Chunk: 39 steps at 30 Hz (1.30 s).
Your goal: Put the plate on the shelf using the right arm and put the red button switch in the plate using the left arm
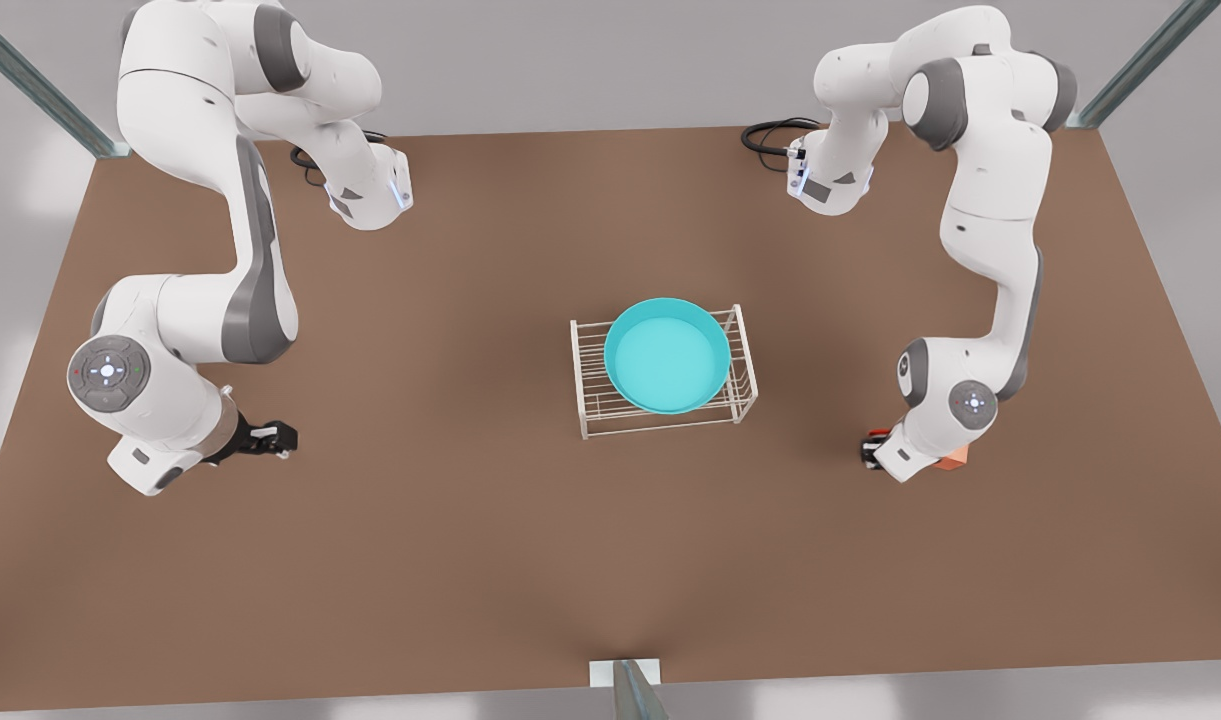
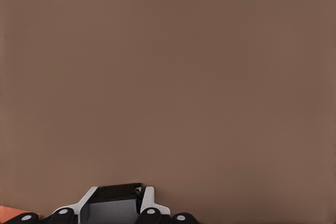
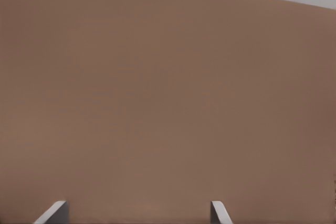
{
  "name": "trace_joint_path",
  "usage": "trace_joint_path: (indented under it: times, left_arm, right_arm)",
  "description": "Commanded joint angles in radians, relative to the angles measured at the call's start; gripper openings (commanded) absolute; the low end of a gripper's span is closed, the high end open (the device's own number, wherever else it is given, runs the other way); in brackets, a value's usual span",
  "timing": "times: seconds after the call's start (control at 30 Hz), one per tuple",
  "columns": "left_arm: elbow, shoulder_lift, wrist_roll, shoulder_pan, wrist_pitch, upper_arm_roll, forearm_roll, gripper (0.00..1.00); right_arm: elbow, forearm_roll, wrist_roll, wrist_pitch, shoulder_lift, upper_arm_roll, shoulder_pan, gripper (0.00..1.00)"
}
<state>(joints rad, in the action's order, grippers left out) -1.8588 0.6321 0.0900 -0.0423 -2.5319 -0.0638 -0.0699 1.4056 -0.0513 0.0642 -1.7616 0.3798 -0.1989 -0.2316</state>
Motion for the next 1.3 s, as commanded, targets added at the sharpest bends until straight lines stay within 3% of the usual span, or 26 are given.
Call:
trace_joint_path:
  times: [0.0,0.13,0.2,0.3,0.37,0.43,0.63,0.67,0.7,0.77,0.87,0.97,1.0,1.03,1.07,1.1,1.27]
  left_arm:
    - [0.013,-0.028,-0.003,0.004,0.062,-0.001,0.007,0.45]
    - [0.133,-0.146,-0.173,0.074,0.386,-0.024,0.006,0.45]
    - [0.222,-0.186,-0.433,0.079,0.585,-0.162,0.009,0.45]
    - [0.323,-0.187,-0.929,0.081,0.630,-0.389,0.145,0.45]
    - [0.345,-0.170,-1.053,0.088,0.610,-0.450,0.182,0.45]
    - [0.343,-0.140,-1.082,0.113,0.515,-0.452,0.222,0.45]
    - [0.228,-0.143,-1.101,0.229,0.522,-0.452,0.082,0.47]
    - [0.228,-0.141,-1.099,0.234,0.530,-0.452,0.049,0.96]
    - [0.231,-0.141,-1.099,0.234,0.535,-0.450,0.041,1.00]
    - [0.279,-0.141,-1.090,0.223,0.587,-0.444,0.027,1.00]
    - [0.573,-0.152,-0.854,0.157,1.047,-0.439,-0.103,1.00]
    - [0.583,-0.186,-0.682,0.029,1.139,-0.445,-0.100,1.00]
    - [0.583,-0.231,-0.458,0.001,1.189,-0.363,-0.082,1.00]
    - [0.543,-0.317,-0.155,0.031,1.161,-0.103,0.085,1.00]
    - [0.242,-0.506,-0.015,0.016,0.936,-0.044,0.101,1.00]
    - [0.123,-0.587,-0.015,0.018,0.857,-0.044,0.101,1.00]
    - [0.273,-0.511,-0.012,0.028,0.852,-0.060,0.105,1.00]
  right_arm:
    - [-0.001,-0.002,0.164,0.007,-0.001,0.000,0.000,1.00]
    - [-0.001,-0.001,0.164,0.007,-0.001,0.000,0.000,1.00]
    - [-0.001,-0.002,0.164,0.007,-0.001,0.000,0.000,1.00]
    - [-0.001,0.001,0.163,0.005,0.004,0.001,0.000,1.00]
    - [-0.001,0.001,0.163,0.005,0.005,0.001,0.000,1.00]
    - [-0.001,0.002,0.163,0.007,0.005,0.000,0.000,1.00]
    - [-0.001,0.004,0.161,0.005,0.019,0.000,0.000,1.00]
    - [-0.001,0.002,0.161,0.005,0.019,0.000,0.000,1.00]
    - [-0.001,0.002,0.163,0.005,0.019,0.000,0.000,1.00]
    - [-0.001,0.004,0.161,0.005,0.019,0.000,0.000,1.00]
    - [-0.001,0.005,0.158,0.005,0.033,0.001,0.000,1.00]
    - [-0.001,0.007,0.163,0.005,0.045,0.001,0.002,1.00]
    - [-0.001,0.010,0.163,0.008,0.045,-0.002,0.003,1.00]
    - [-0.001,0.010,0.161,0.010,0.045,-0.004,0.002,1.00]
    - [0.001,0.010,0.161,0.010,0.045,-0.004,0.003,1.00]
    - [-0.001,0.007,0.163,0.008,0.045,-0.002,0.012,1.00]
    - [0.001,0.065,0.195,0.004,0.056,0.001,0.048,1.00]
